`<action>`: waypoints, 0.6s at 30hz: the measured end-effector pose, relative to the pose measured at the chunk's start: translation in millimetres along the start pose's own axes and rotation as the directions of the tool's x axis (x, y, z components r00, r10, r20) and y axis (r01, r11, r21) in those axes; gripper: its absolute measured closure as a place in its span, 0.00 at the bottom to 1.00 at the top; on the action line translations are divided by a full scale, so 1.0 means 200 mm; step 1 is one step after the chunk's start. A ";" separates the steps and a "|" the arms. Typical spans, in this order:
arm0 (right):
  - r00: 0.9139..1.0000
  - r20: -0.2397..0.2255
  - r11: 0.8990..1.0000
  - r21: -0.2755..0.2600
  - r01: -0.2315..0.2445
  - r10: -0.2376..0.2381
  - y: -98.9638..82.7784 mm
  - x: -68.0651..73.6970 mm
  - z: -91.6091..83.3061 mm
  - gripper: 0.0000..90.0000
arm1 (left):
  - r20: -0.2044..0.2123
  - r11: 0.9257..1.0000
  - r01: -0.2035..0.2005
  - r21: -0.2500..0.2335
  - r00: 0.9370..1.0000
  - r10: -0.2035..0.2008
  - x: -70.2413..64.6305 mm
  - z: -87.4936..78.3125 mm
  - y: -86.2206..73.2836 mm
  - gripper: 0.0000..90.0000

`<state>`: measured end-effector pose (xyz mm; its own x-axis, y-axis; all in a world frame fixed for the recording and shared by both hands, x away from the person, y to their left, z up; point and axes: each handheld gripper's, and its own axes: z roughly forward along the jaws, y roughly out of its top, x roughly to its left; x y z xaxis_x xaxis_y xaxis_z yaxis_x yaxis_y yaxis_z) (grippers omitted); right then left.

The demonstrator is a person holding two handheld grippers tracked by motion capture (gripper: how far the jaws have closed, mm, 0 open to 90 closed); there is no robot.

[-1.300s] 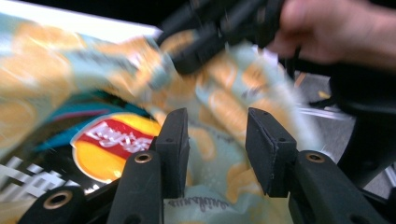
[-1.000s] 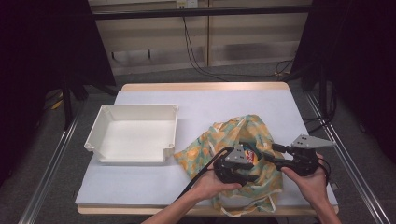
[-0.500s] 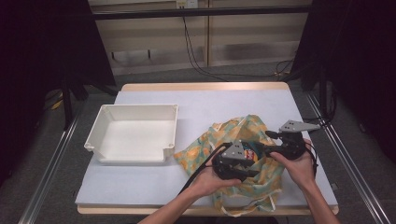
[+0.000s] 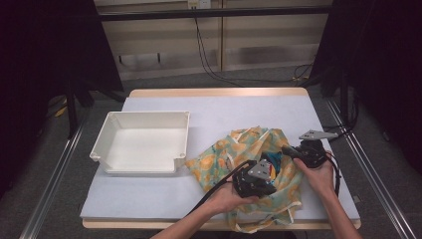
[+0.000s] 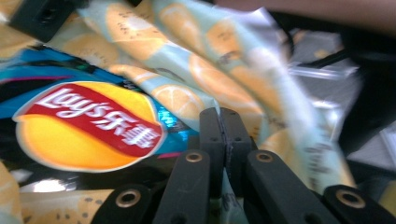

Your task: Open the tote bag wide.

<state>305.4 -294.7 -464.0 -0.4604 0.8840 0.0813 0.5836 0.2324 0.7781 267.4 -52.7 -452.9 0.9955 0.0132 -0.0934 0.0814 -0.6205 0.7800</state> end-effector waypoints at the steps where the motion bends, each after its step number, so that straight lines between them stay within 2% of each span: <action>1: 1.000 0.011 1.000 0.000 0.008 -0.008 0.00 -0.01 0.01 0.95 | -0.005 1.000 -0.009 0.000 1.000 0.009 -0.01 0.00 0.00 1.00; 2: 1.000 0.009 1.000 -0.001 -0.002 0.002 -0.01 -0.01 0.01 0.96 | -0.003 0.999 -0.032 0.004 0.999 0.032 -0.02 0.00 0.00 1.00; 4: 1.000 0.020 1.000 0.003 0.003 -0.004 -0.01 -0.02 0.03 0.96 | 0.003 0.999 -0.047 0.000 0.999 0.047 -0.04 0.00 0.00 1.00; 6: 0.999 0.033 0.999 0.030 0.017 -0.018 -0.02 -0.03 0.06 0.96 | 0.008 0.998 -0.063 -0.001 0.998 0.063 -0.05 0.00 0.00 1.00; 9: 0.999 0.047 0.999 0.052 0.012 -0.014 -0.04 -0.04 0.10 0.96 | 0.031 0.997 -0.078 -0.001 0.997 0.078 -0.06 0.02 -0.02 1.00; 12: 0.998 0.059 0.998 0.060 0.029 -0.033 -0.04 -0.04 0.13 0.96 | 0.050 0.996 -0.088 0.004 0.995 0.088 -0.07 0.06 -0.04 1.00; 14: 0.998 0.057 0.999 0.047 0.016 -0.019 -0.04 -0.05 0.15 0.96 | 0.059 0.995 -0.096 0.013 0.994 0.095 -0.08 0.08 -0.06 1.00; 15: 0.997 0.064 0.999 0.046 0.028 -0.031 -0.04 -0.05 0.15 0.97 | 0.064 0.996 -0.089 0.011 0.994 0.088 -0.09 0.09 -0.07 1.00; 17: 0.996 0.075 0.998 0.048 0.047 -0.050 -0.03 -0.04 0.16 0.97 | 0.035 0.992 -0.124 0.032 0.992 0.123 -0.11 0.11 -0.08 1.00; 18: 0.996 0.070 0.998 0.047 0.050 -0.053 -0.03 -0.03 0.16 0.97 | 0.026 0.993 -0.112 0.032 0.993 0.112 -0.11 0.11 -0.08 1.00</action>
<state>326.6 -289.1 -489.7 -0.4424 0.8968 -0.0038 0.5909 0.2947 0.7510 243.8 -60.4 -477.0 0.9969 -0.0762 -0.0215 -0.0326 -0.6429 0.7653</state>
